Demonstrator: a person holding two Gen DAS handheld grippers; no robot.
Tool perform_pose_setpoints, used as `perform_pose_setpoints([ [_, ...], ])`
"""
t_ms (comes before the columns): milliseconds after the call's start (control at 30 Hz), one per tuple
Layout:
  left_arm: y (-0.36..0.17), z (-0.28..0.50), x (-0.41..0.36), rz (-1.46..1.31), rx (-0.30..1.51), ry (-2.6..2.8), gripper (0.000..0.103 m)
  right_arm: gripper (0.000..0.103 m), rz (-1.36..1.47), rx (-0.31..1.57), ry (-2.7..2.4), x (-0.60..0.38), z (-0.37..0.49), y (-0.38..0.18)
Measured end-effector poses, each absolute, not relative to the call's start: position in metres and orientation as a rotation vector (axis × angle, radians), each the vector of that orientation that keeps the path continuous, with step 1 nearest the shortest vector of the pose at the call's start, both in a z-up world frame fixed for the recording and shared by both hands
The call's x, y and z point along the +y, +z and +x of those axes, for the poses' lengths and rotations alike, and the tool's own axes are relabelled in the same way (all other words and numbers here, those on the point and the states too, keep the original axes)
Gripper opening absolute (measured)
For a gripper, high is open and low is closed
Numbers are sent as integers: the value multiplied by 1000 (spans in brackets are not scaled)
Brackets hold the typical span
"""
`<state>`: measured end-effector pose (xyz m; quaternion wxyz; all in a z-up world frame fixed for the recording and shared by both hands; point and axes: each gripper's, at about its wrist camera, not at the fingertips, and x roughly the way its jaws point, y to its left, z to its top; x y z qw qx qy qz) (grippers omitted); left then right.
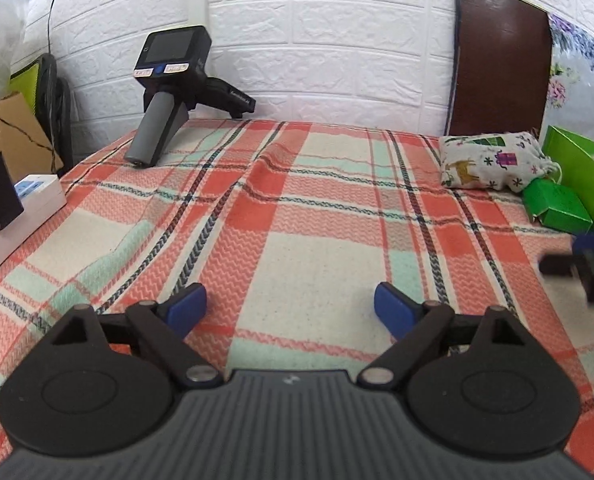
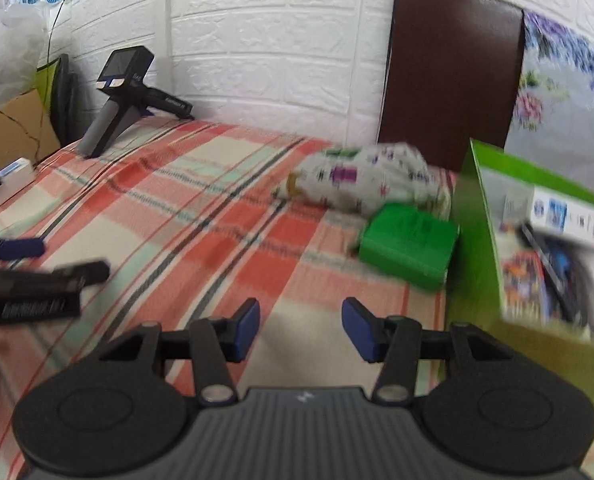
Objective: Organize objects
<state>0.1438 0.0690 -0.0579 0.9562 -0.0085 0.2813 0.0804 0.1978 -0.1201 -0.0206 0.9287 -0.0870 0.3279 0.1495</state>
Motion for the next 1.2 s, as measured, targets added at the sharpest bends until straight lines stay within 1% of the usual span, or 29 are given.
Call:
perform_pose_setpoints([
  [100,-59,144,74,-44,567,150,93,53,-255,670,258,-111,230,-5],
  [200,-60,143,76,-61,559,140,94,60,-216,775,220,-113,273,9],
  [267,-60,143,77,-72,556,134,94,78,-196,898,230,-112,304,7],
  [300,-60,143,78,-79,554,131,95,80,-197,949,217,-113,317,3],
  [333,-60,142,79,-85,551,128,95,87,-245,971,210,-109,326,1],
  [367,-60,142,80,-91,549,125,95,91,-303,1002,206,-104,333,-2],
  [500,-59,142,81,-105,545,117,95,92,-437,1045,202,-93,341,-12],
  [533,-59,142,82,-107,544,115,95,94,-456,1041,208,-93,341,-14],
  [600,-59,142,82,-107,544,115,95,94,-473,1049,226,-94,341,-14],
  [667,-59,142,82,-107,543,115,95,79,-465,1090,269,-92,339,-12],
  [733,-59,142,83,-109,543,114,95,78,-463,1129,296,-91,332,-9],
  [833,-59,142,83,-108,543,114,95,79,-472,1143,344,-92,308,-8],
  [933,-59,141,83,-108,543,114,95,80,-520,1086,417,-92,256,-9],
  [967,-60,141,83,-107,543,115,95,78,-530,1051,440,-94,235,-10],
  [1000,-60,141,83,-107,544,116,95,73,-536,1004,460,-95,212,-11],
  [1033,-60,141,83,-104,545,116,95,55,-526,971,492,-97,190,-13],
  [1067,-60,141,83,-100,546,117,95,50,-472,945,515,-102,170,-15],
  [1133,-60,141,81,-90,551,121,95,51,-372,885,515,-112,140,-19],
  [1200,-60,141,80,-79,561,122,96,65,-274,832,490,-127,122,-22],
])
